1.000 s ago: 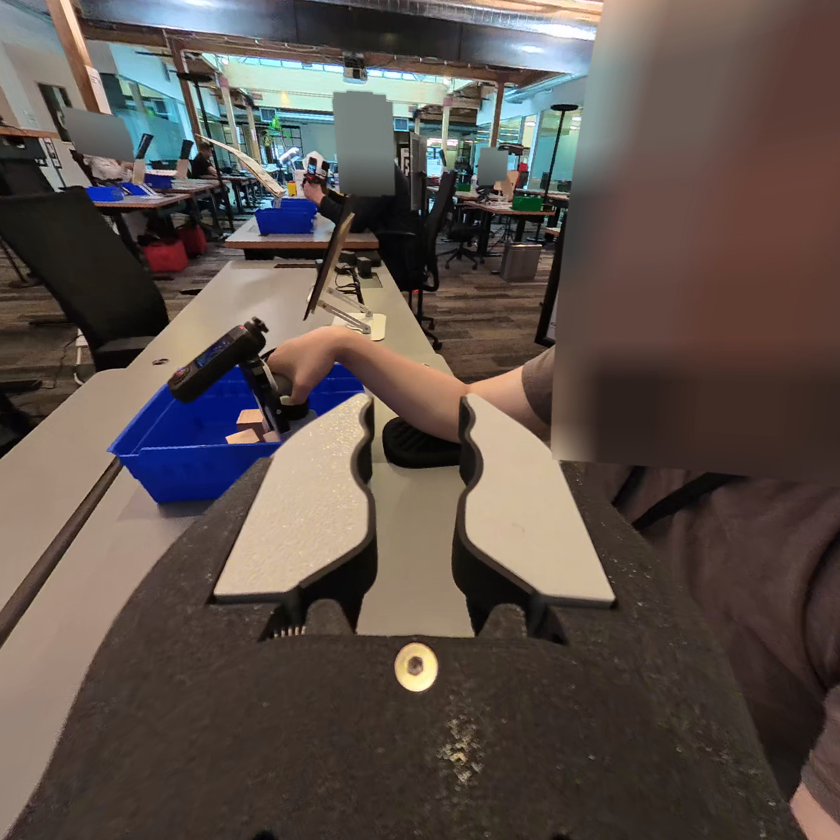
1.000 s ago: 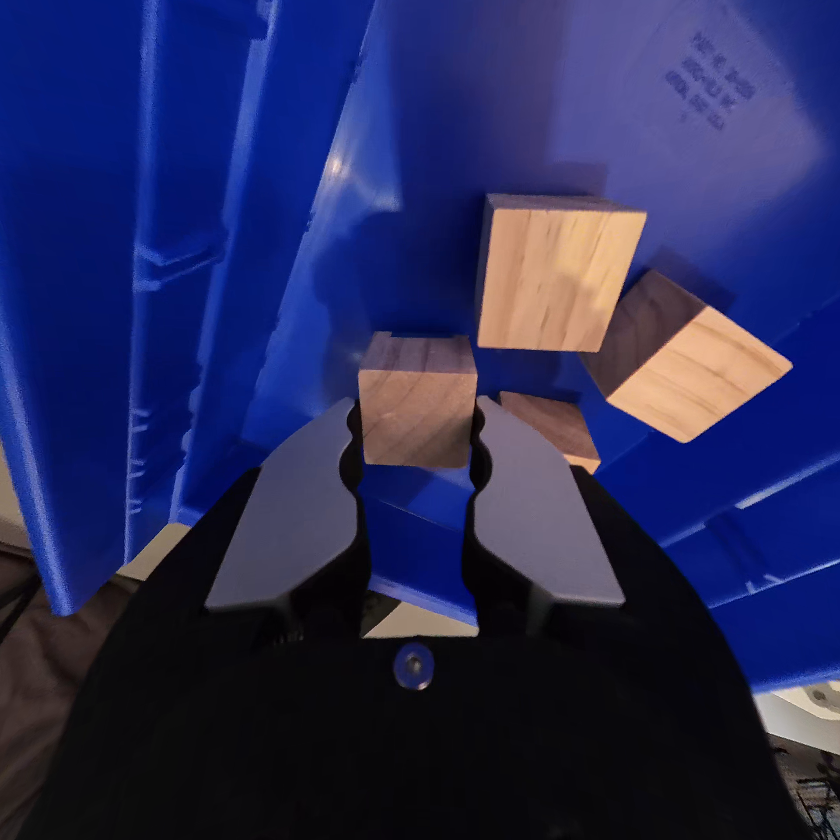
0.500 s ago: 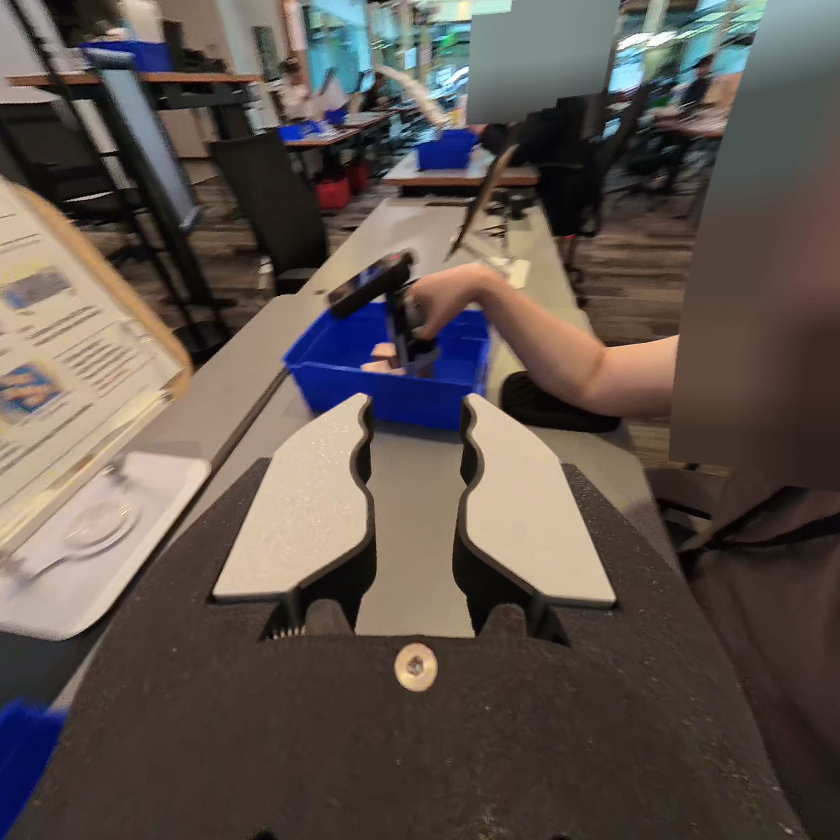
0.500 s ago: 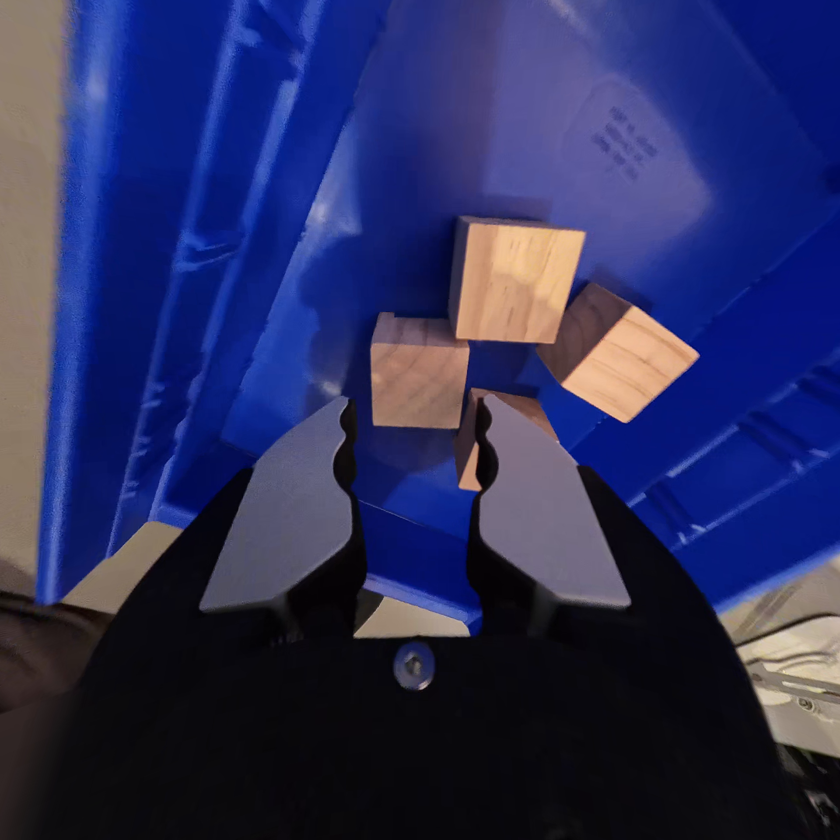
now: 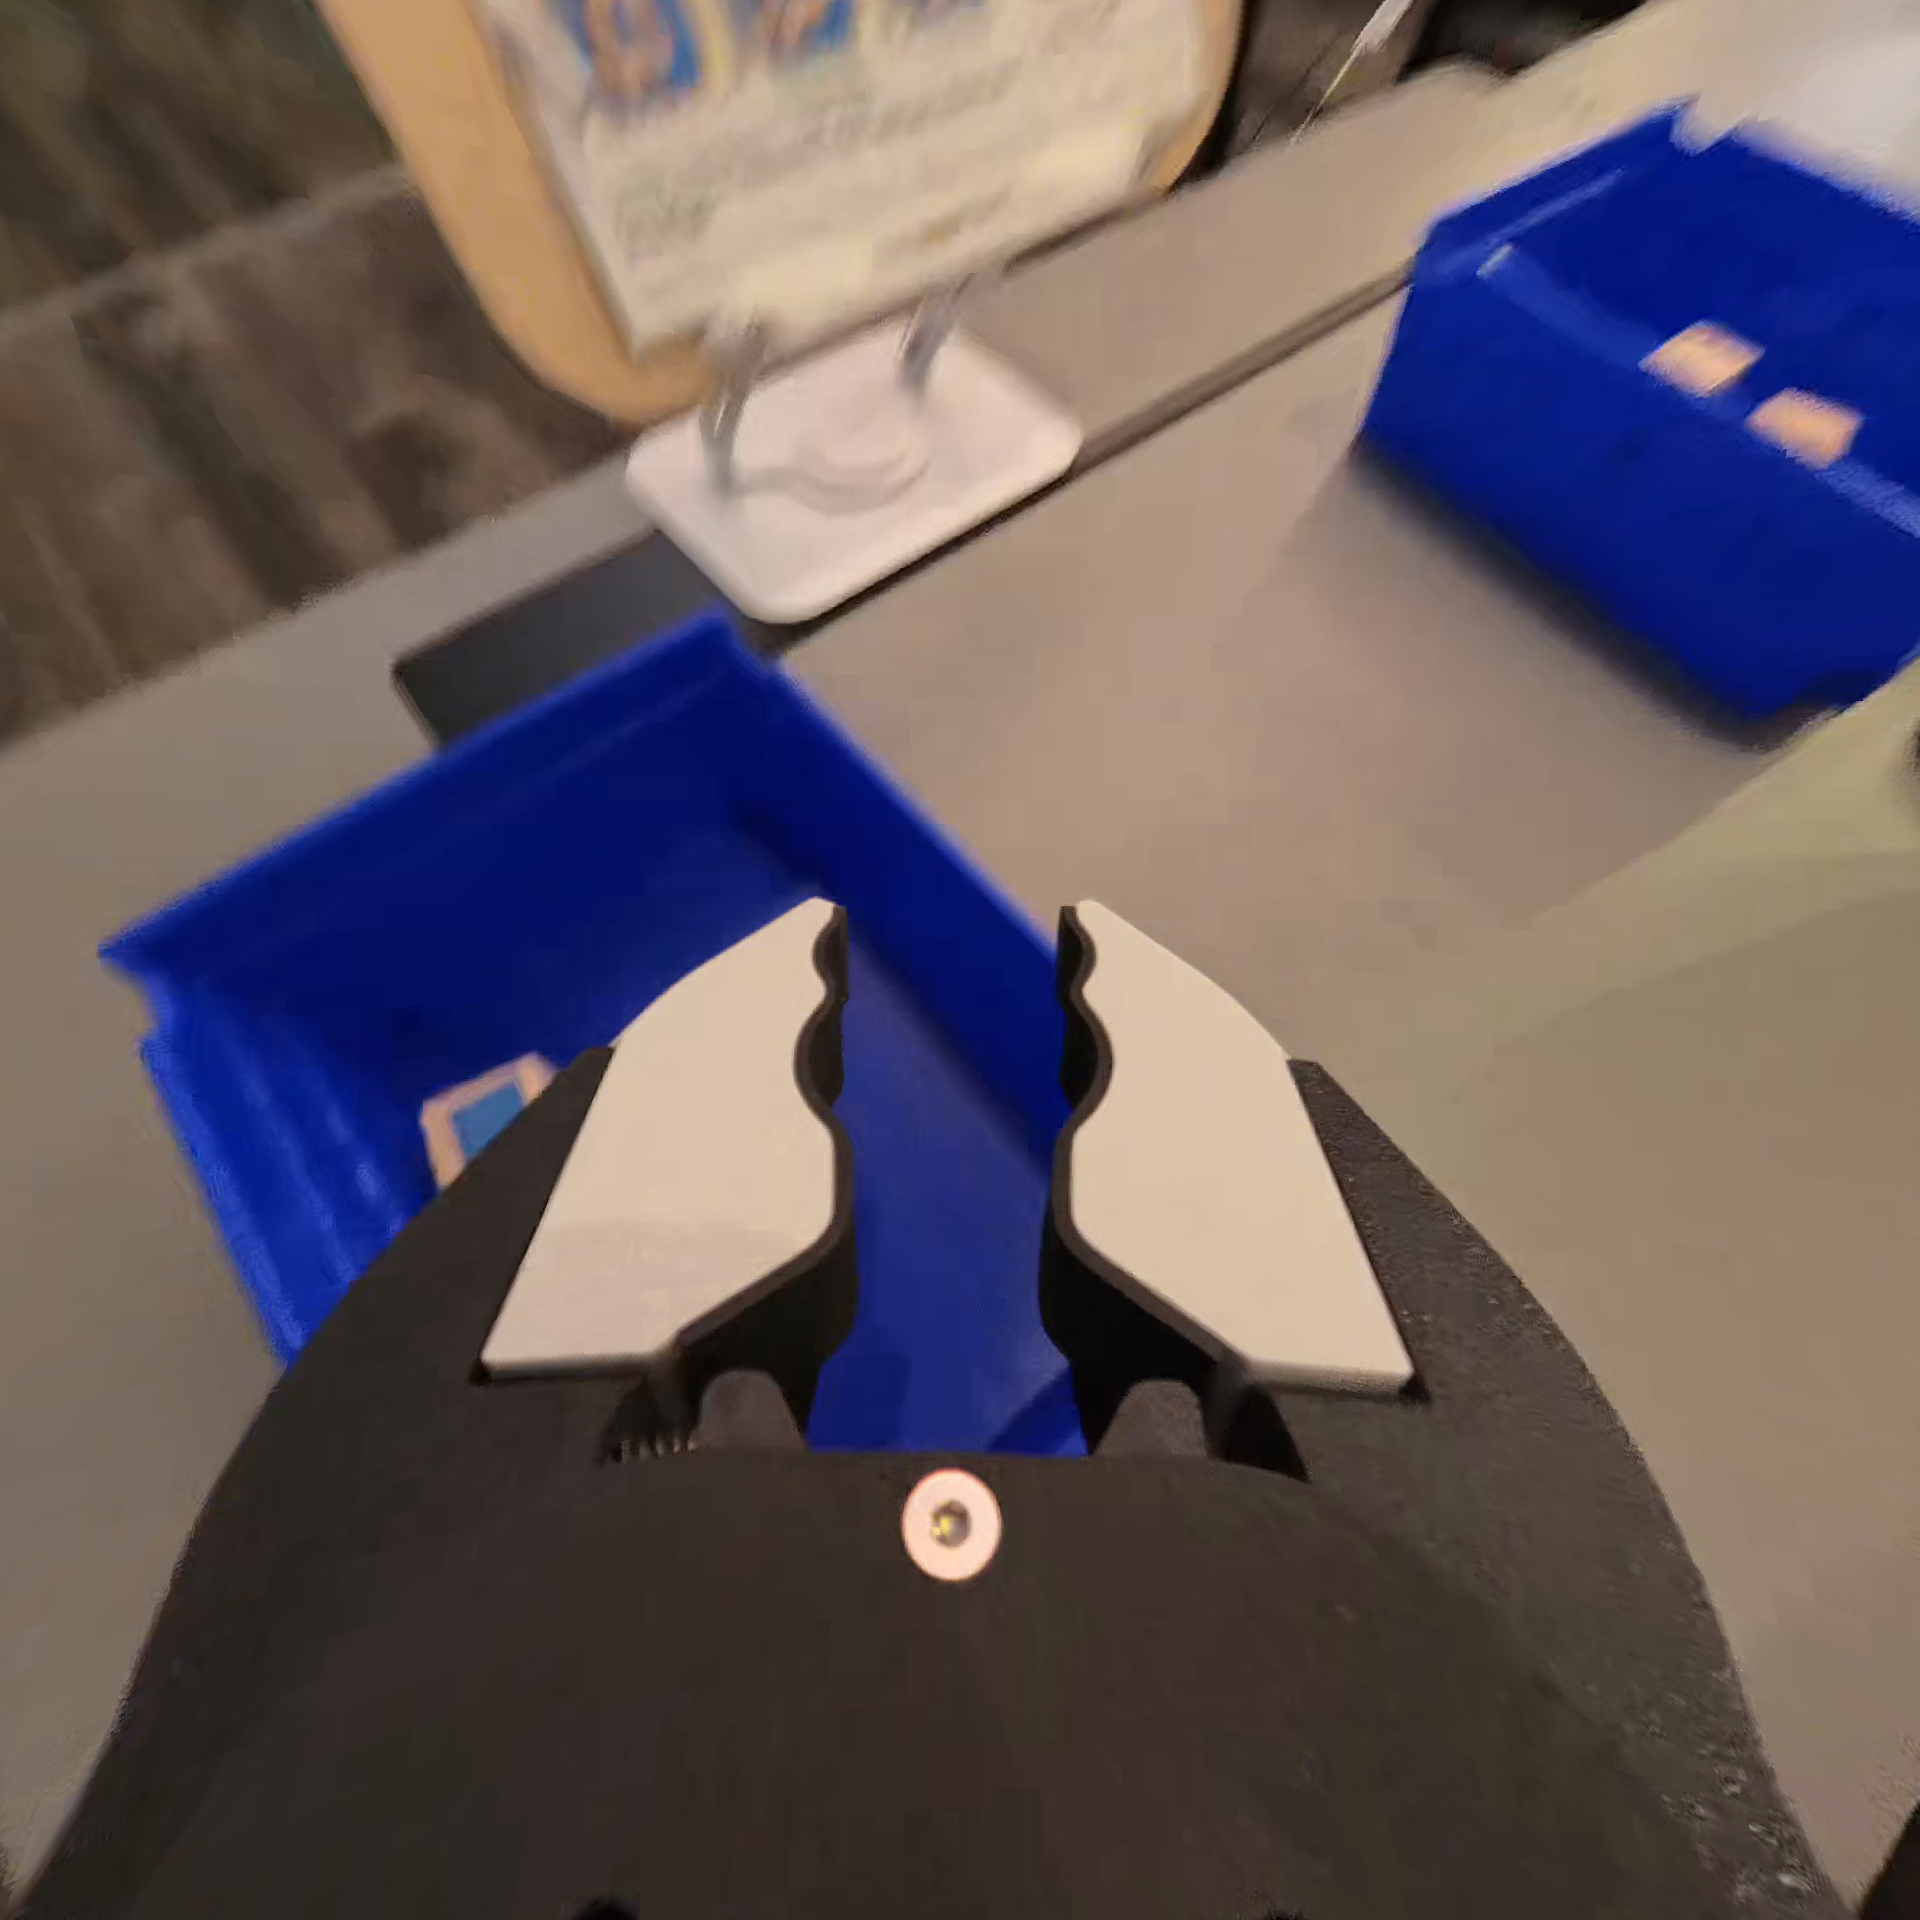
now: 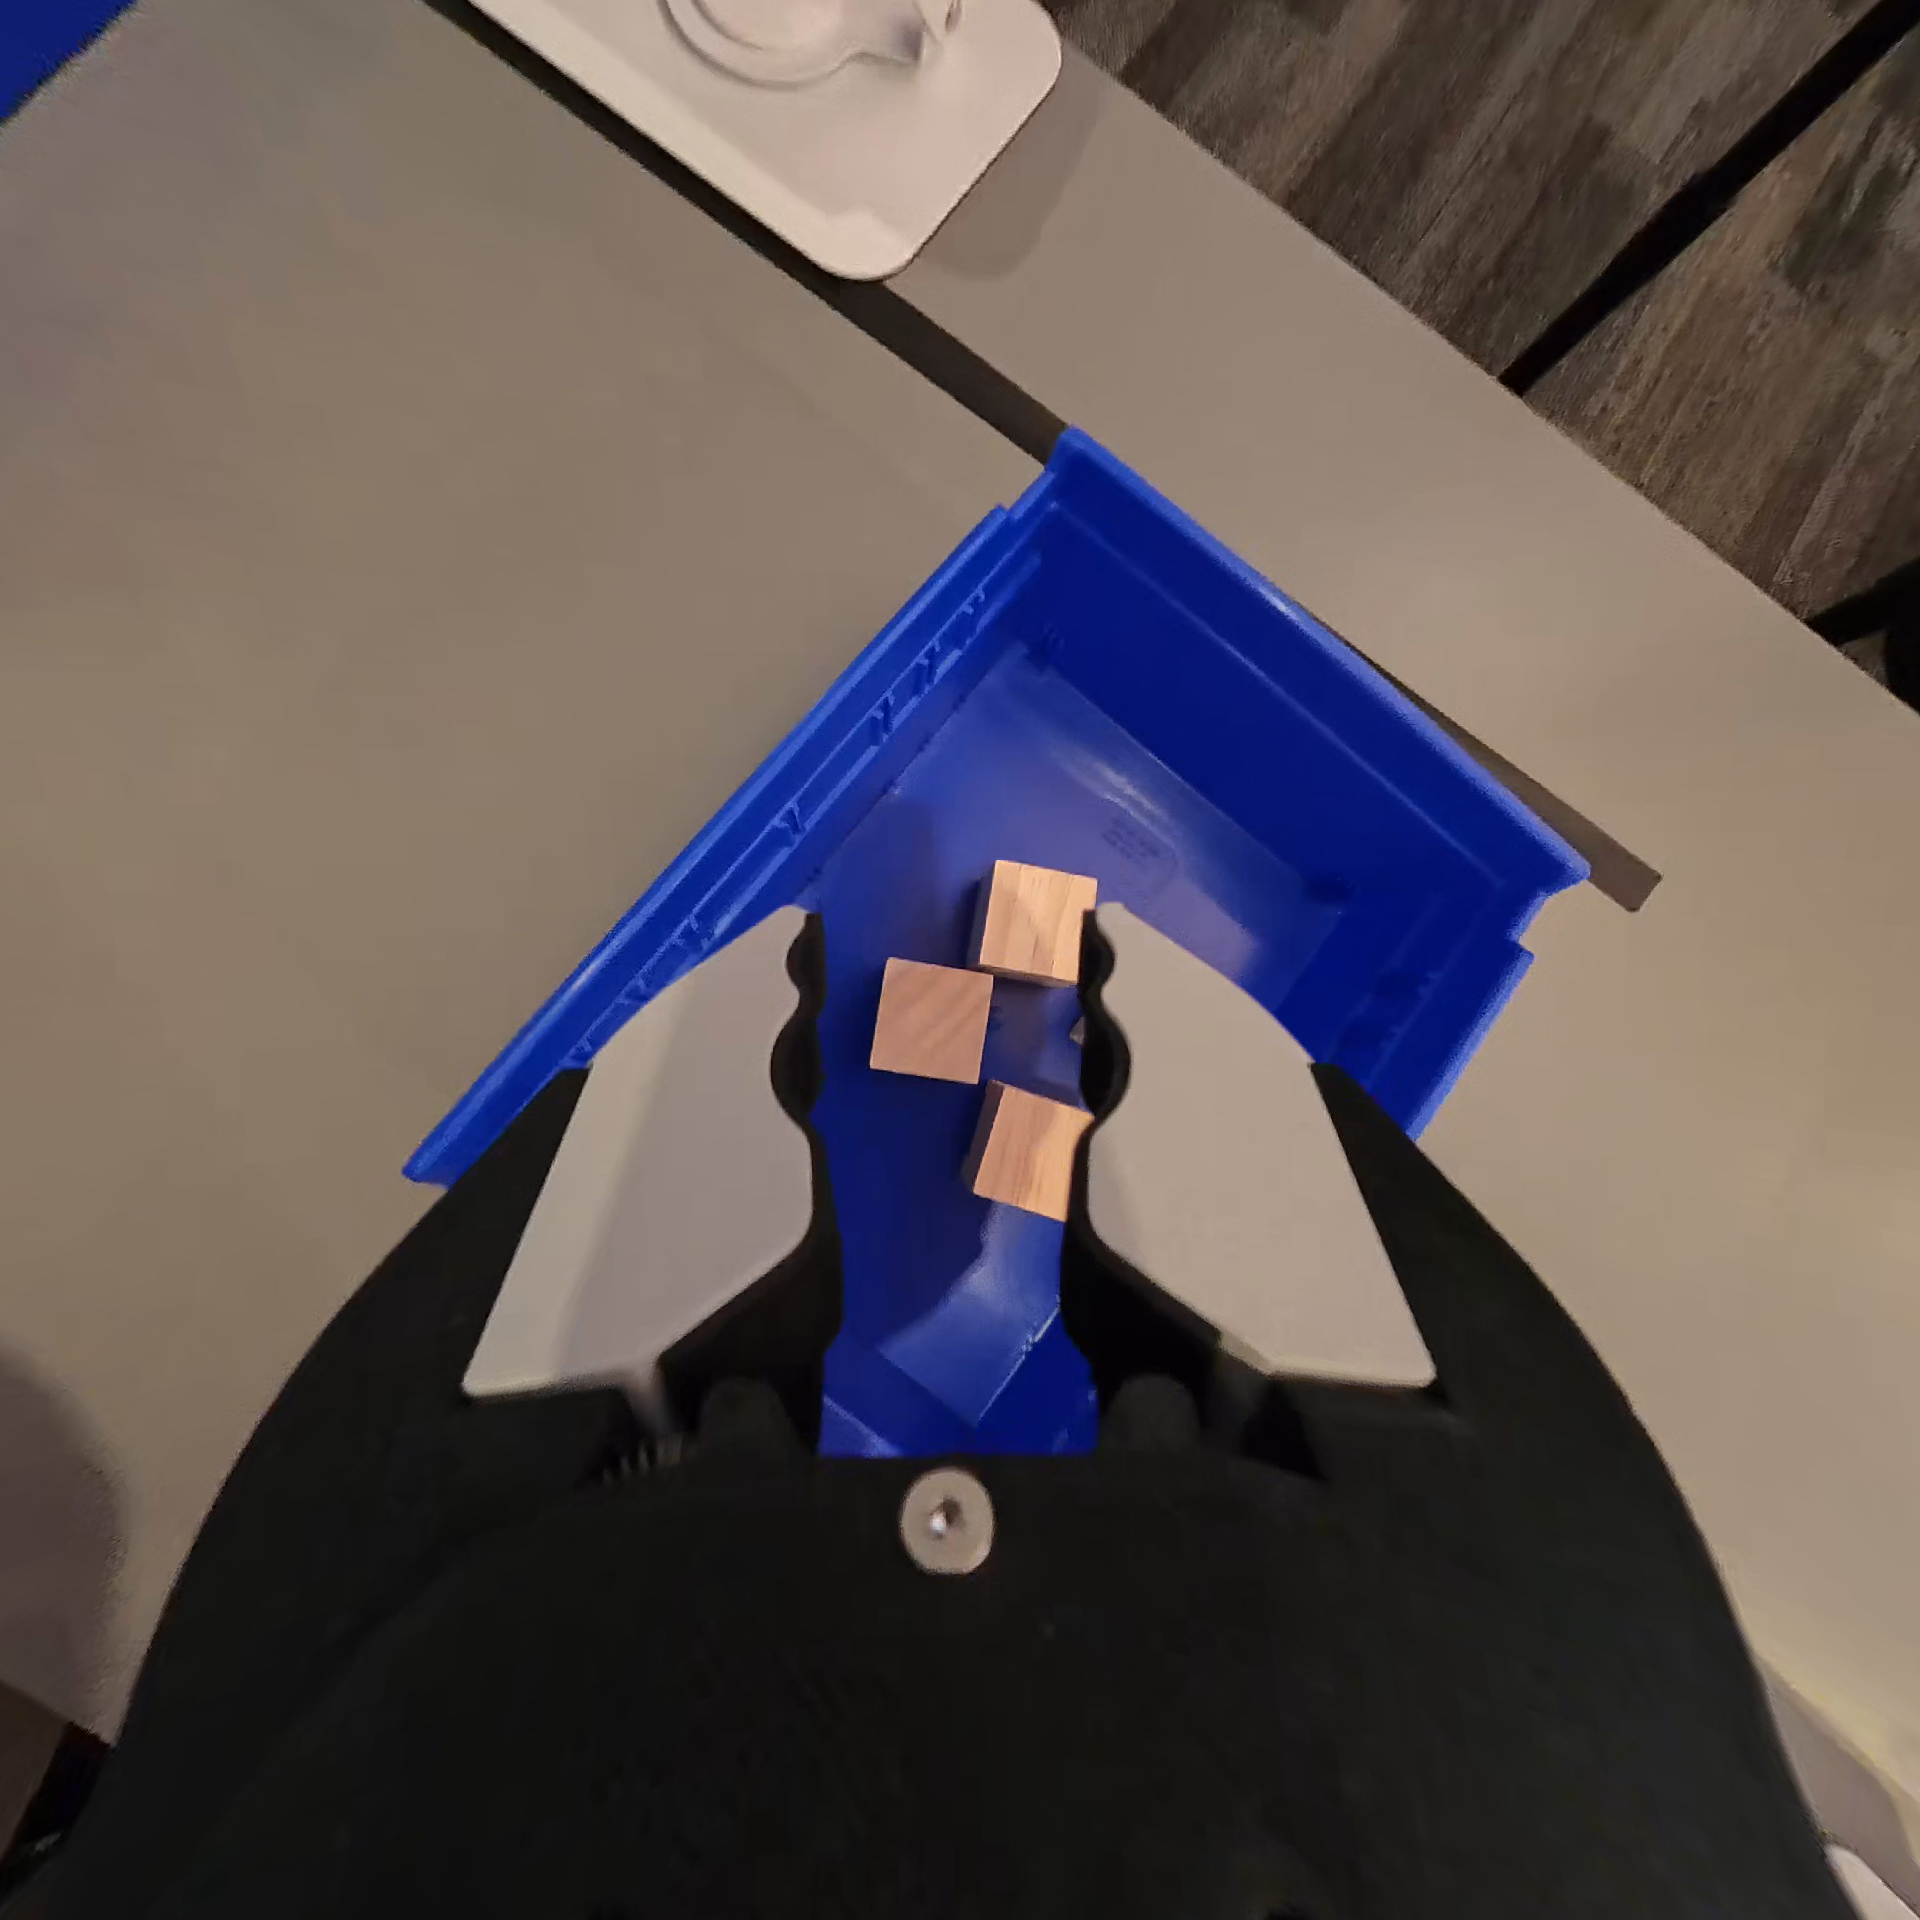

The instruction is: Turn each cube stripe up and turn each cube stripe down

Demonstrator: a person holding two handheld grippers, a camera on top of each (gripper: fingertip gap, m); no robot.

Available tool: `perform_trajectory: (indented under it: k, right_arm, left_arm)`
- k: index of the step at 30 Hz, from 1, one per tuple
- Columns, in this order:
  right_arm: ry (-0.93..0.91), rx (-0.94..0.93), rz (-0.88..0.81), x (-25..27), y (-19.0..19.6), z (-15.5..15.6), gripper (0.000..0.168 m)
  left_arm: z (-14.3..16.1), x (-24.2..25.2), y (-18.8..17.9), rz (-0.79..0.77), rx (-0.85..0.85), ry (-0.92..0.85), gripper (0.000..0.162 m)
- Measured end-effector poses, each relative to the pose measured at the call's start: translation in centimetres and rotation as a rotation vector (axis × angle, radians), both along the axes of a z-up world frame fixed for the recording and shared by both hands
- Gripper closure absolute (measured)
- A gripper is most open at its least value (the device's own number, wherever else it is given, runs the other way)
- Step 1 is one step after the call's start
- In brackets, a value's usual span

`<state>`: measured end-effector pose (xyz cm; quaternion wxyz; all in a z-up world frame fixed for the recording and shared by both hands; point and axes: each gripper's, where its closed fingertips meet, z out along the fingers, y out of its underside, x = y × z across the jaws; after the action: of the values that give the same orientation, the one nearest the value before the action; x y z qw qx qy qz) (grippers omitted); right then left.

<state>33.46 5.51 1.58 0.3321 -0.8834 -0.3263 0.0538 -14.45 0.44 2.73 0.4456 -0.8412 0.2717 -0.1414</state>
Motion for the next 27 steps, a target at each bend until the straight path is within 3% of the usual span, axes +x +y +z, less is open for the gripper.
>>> perform_trajectory:
  k: [4, 13, 27]
  right_arm:
    - [-0.046, -0.023, -0.014, 1.0, 0.2, -0.8, 0.119]
    - [-0.026, -0.052, 0.038, 0.6, -0.3, -1.3, 0.119]
    - [-0.086, -0.113, 0.084, 0.1, -0.8, -2.8, 0.120]
  left_arm:
    - [-5.0, -3.9, 0.0, 0.121, -0.203, 0.145, 0.111]
    - [-13.2, -8.6, 1.1, 0.322, -0.492, 0.386, 0.086]
    - [-15.1, -12.1, 1.7, 0.539, -0.634, 0.481, 0.093]
